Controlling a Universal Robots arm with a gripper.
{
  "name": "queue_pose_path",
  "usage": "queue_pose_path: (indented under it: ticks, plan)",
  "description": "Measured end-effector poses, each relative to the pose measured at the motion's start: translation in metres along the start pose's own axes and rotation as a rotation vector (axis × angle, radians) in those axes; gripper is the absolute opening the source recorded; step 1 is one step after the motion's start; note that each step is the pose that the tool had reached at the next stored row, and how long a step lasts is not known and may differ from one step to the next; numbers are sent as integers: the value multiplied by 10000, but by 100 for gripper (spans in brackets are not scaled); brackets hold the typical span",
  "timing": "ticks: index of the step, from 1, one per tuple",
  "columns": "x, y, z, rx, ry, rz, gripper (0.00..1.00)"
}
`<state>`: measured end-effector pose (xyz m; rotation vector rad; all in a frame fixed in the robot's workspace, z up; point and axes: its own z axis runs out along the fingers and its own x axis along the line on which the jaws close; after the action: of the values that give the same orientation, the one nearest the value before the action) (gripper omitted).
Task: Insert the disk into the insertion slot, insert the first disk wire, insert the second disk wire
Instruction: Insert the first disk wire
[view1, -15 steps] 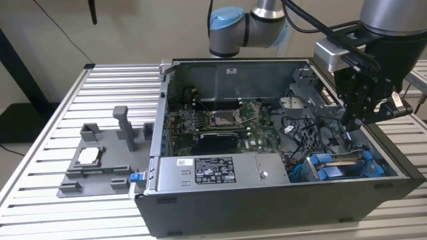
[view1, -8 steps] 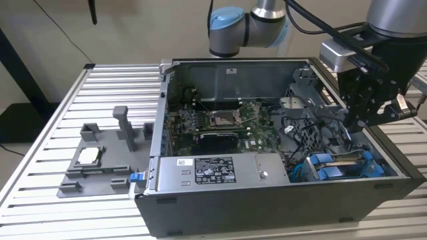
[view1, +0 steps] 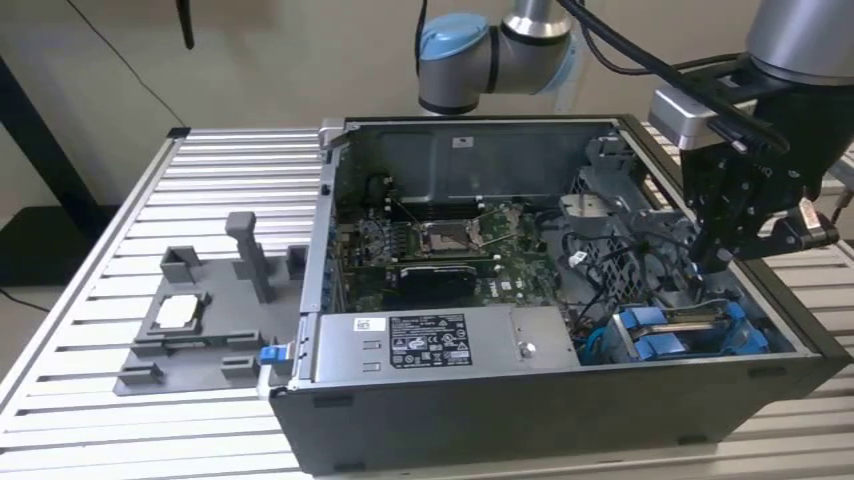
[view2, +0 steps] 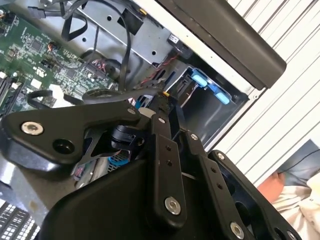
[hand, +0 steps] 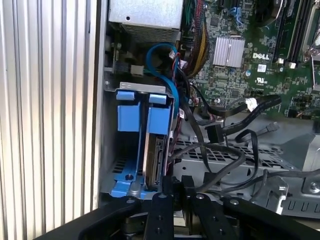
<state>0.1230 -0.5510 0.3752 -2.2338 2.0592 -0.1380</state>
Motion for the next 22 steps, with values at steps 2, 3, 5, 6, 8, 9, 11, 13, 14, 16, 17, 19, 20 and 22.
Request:
queue_pose_path:
  ticks: [2, 3, 5, 6, 8, 9, 11, 13, 14, 16, 17, 19, 20, 22]
  plan:
    - [2, 2, 15, -6, 25, 181, 19]
    - [4, 1, 23, -16, 29, 229, 19]
    - [13, -18, 37, -123, 24, 238, 19]
    - [17, -31, 46, -184, 18, 240, 19]
    - [26, -59, 61, -302, 12, 241, 19]
    - [31, -72, 71, -360, 6, 241, 19]
    - [38, -89, 84, -484, -2, 245, 19]
    - [43, -96, 93, -634, -11, 259, 19]
    - [45, -99, 97, -712, -15, 267, 19]
    - [49, -104, 108, -842, -24, 288, 19]
    - [51, -107, 113, -882, -24, 301, 19]
    - [54, -115, 126, -933, -24, 332, 19]
    - [55, -119, 135, -953, -25, 349, 19]
    - [59, -126, 149, -988, -23, 384, 19]
